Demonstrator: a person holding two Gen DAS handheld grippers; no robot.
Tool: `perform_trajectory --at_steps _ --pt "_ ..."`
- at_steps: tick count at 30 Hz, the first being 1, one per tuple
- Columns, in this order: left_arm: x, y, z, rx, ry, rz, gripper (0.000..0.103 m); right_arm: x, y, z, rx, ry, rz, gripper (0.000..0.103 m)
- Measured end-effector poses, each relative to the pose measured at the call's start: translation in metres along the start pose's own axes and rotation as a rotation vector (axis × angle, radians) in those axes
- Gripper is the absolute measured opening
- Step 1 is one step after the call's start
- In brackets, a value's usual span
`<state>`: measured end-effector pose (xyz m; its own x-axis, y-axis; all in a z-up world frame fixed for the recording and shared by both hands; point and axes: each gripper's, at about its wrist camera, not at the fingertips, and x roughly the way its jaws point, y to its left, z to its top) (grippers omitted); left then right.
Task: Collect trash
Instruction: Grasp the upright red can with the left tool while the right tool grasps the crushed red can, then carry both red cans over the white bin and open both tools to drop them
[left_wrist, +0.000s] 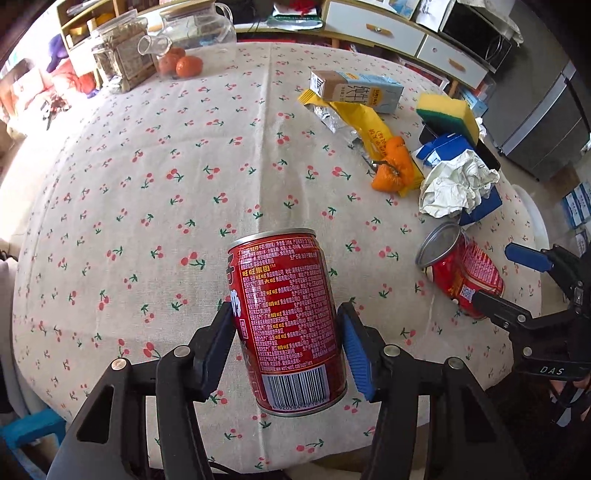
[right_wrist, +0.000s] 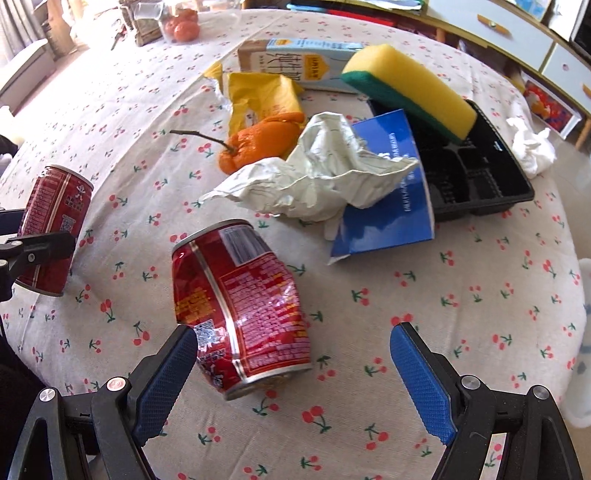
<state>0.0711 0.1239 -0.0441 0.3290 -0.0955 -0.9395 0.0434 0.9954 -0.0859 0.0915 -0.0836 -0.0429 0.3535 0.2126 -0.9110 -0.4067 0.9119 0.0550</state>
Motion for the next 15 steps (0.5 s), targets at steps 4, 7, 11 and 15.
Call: perform_trajectory --at_steps 4,7,11,15 --pt "-0.001 0.002 -0.003 0.004 -0.001 0.008 0.059 0.012 0.011 0.001 -0.033 0.012 0.008 0.088" --pt "-0.003 0.002 -0.004 0.005 -0.005 0.007 0.059 0.022 0.017 0.001 -0.051 0.025 0.003 0.088" --pt "-0.006 0.000 -0.005 0.008 -0.011 0.005 0.059 0.030 0.018 0.003 -0.052 0.025 0.015 0.071" --pt "-0.008 -0.002 -0.005 0.007 -0.019 0.001 0.059 0.030 0.012 0.003 -0.041 0.027 0.027 0.065"
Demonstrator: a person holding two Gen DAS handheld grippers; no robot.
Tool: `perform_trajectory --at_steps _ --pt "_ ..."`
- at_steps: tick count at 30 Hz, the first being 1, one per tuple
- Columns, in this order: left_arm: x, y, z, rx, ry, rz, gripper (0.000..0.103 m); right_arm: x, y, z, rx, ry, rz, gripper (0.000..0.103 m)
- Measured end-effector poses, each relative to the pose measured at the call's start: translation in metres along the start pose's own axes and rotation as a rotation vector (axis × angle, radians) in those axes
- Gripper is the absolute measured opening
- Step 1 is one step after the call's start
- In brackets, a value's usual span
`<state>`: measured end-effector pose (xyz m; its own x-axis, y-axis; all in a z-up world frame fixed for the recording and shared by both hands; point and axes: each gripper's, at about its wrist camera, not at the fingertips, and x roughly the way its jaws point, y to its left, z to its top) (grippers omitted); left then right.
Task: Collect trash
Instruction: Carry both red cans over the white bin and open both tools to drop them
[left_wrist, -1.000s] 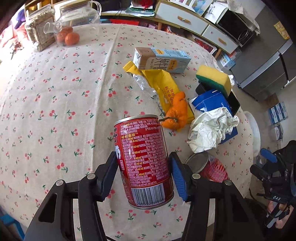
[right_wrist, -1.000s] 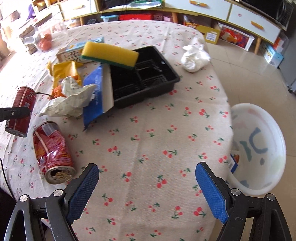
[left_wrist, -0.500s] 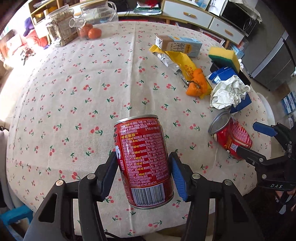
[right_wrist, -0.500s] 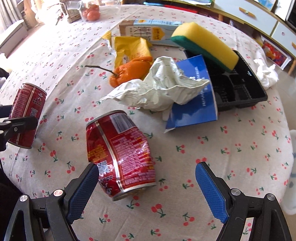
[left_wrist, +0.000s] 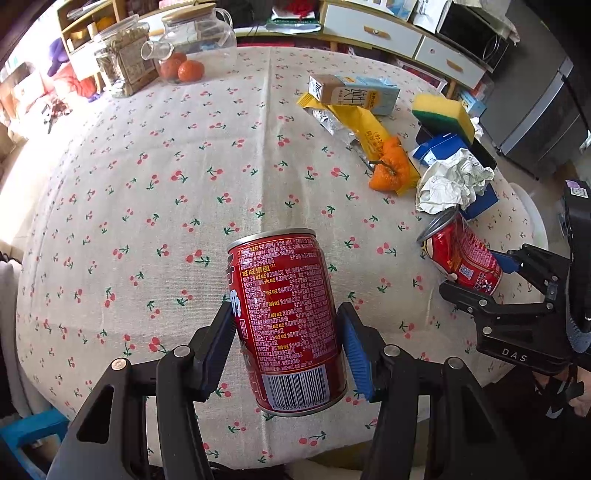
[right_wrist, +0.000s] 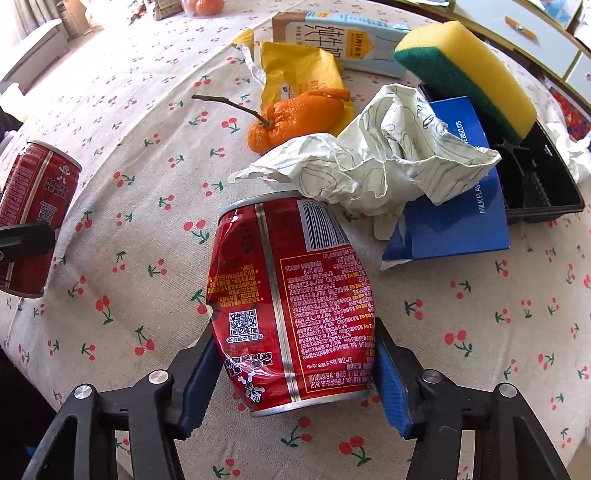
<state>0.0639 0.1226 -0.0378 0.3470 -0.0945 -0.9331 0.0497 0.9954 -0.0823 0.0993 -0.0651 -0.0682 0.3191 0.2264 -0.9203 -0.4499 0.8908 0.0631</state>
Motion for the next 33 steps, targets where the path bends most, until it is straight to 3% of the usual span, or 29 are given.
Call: perform_trajectory --at_steps 11,33 --pt "-0.013 -0.035 0.018 0.037 -0.053 -0.061 0.059 -0.045 -0.040 -0.012 0.097 -0.072 -0.001 0.063" --pt "-0.011 -0.198 0.054 0.232 -0.075 -0.229 0.059 -0.110 -0.187 -0.083 0.430 -0.157 -0.088 0.063"
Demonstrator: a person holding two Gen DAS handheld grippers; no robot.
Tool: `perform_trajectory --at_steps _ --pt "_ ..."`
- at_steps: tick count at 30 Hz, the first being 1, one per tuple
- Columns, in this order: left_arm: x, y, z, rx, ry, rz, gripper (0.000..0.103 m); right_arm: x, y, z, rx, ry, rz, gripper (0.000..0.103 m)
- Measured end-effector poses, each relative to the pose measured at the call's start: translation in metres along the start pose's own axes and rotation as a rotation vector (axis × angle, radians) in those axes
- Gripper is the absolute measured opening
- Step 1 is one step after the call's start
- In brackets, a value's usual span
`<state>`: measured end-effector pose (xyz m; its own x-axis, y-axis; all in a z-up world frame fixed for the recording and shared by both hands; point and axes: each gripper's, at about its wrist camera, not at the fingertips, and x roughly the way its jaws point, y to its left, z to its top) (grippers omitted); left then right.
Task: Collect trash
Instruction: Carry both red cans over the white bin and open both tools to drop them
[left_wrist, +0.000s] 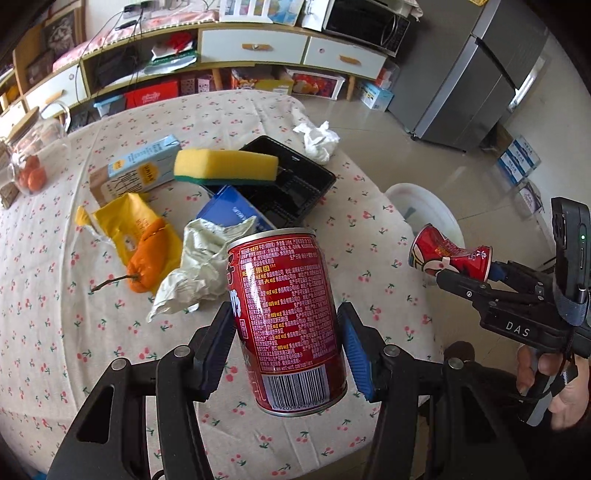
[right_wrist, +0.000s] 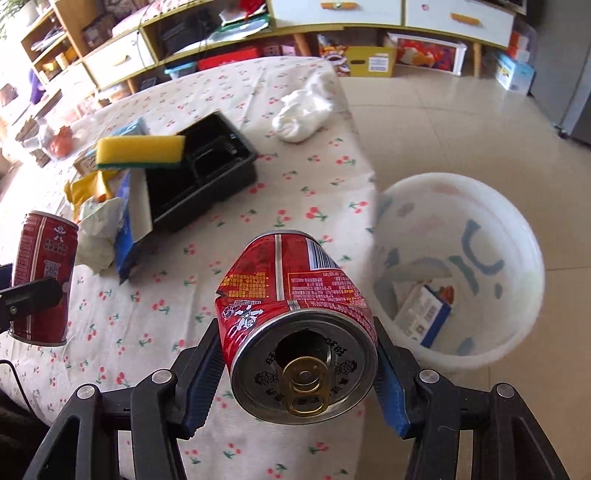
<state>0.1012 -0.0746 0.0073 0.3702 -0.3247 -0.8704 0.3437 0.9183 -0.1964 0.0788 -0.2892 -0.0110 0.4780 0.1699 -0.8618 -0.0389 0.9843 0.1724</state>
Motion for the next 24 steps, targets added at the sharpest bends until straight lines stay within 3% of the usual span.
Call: perform_trajectory --at_steps 11,19,24 --pt "0.045 -0.066 0.031 0.067 0.010 -0.080 0.059 0.001 -0.100 -0.005 0.201 0.028 -0.105 0.063" --pt "0.077 -0.092 0.047 0.071 0.024 -0.138 0.059 0.013 -0.128 -0.004 0.292 0.050 -0.100 0.064" --pt "0.090 -0.107 0.057 0.072 0.025 -0.168 0.059 -0.004 -0.136 -0.009 0.320 0.029 -0.109 0.075"
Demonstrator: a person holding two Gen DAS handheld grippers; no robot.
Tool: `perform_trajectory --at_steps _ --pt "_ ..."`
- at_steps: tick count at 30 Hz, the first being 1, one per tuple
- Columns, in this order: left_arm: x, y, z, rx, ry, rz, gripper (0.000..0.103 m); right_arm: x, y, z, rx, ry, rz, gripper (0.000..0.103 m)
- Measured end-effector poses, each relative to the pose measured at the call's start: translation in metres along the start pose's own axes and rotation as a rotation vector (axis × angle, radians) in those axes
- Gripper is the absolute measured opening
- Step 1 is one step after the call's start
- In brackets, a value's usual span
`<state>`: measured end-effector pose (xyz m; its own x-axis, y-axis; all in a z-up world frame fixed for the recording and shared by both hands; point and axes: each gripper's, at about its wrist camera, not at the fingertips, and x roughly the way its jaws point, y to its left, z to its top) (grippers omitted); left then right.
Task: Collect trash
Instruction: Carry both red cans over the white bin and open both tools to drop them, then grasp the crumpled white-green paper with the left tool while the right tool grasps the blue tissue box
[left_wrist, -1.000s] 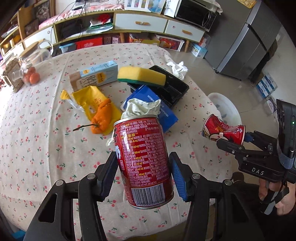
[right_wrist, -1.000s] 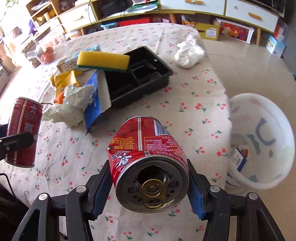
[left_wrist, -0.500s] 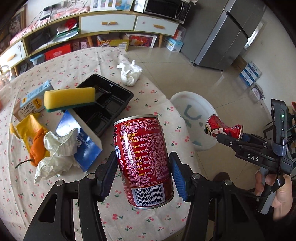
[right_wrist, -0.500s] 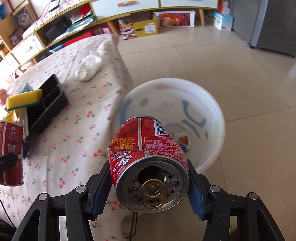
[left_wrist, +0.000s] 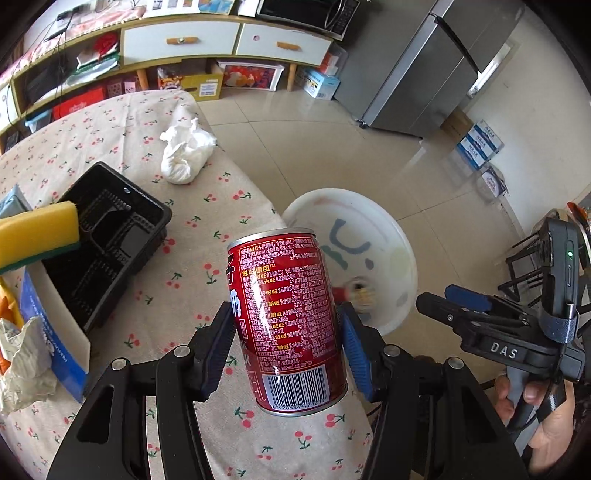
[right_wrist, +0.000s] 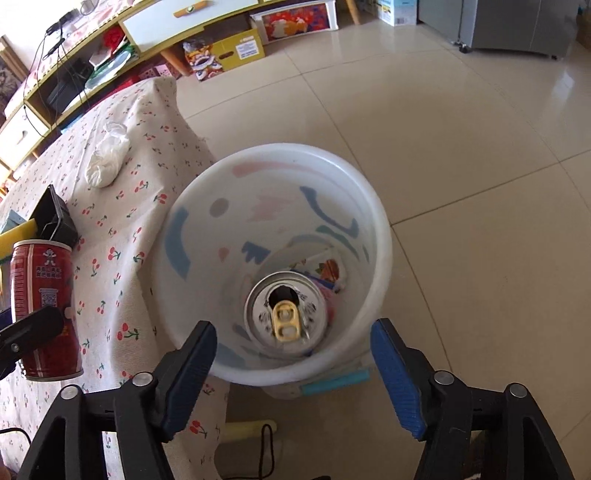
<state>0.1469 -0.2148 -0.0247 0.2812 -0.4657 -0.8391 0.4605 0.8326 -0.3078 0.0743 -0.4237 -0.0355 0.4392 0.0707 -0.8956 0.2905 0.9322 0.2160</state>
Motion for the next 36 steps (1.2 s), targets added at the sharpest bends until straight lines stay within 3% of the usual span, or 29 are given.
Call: perform_trajectory --at_steps 17,19,21,25,36 --pt "0.042 -0.048 0.010 0.098 -0.057 -0.070 0.060 -0.055 -0.067 -0.050 0.010 -0.059 -0.100 0.076" --pt "0.043 -0.052 0.010 0.105 -0.073 -0.046 0.066 -0.056 -0.073 -0.053 0.017 -0.059 -0.113 0.076" --pt "0.042 -0.055 0.009 0.126 -0.072 -0.009 0.097 -0.058 -0.078 -0.057 0.024 -0.059 -0.119 0.076" --pt "0.031 -0.063 0.002 0.192 -0.102 0.046 0.100 -0.064 -0.081 -0.059 0.028 -0.068 -0.121 0.076" --pt "0.001 -0.027 -0.009 0.173 -0.095 0.109 0.100 -0.067 -0.048 -0.048 -0.028 -0.101 -0.097 0.078"
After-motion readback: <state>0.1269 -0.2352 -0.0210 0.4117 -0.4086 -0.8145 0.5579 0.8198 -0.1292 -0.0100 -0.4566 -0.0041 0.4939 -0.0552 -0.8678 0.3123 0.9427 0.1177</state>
